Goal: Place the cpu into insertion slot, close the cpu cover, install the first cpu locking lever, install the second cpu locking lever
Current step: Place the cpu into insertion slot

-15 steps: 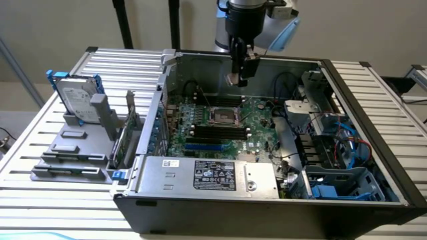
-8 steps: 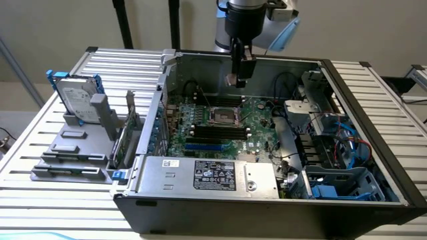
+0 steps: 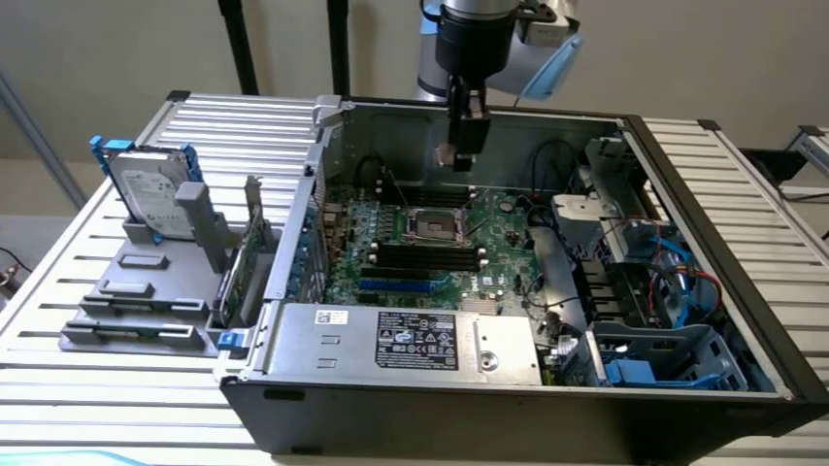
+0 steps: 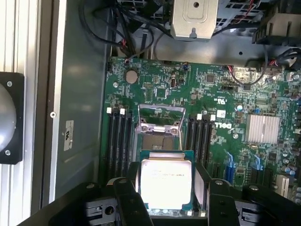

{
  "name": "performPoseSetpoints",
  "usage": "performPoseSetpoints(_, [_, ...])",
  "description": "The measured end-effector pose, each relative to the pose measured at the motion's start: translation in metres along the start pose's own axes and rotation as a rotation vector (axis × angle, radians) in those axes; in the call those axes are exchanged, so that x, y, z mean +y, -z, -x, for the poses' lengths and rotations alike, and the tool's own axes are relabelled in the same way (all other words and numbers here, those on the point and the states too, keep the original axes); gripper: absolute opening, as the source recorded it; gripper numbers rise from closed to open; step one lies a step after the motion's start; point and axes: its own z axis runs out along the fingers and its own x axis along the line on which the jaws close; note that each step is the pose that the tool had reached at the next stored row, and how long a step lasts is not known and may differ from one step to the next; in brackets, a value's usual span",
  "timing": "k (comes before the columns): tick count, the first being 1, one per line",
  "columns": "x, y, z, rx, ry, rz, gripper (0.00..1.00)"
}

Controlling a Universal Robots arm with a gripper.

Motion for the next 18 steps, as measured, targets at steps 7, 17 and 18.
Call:
performPoseSetpoints(7, [0.0001,-0.0056,-0.002,0.0000,-0.044,-0.0122,0.55])
performPoseSetpoints(17, [0.0005,-0.0219,-0.003,0.0000,-0.059,-0.0150,0.55])
performPoseSetpoints(18, [0.0004,-0.0237,-0.003,0.0000,-0.059,-0.0151,0.55])
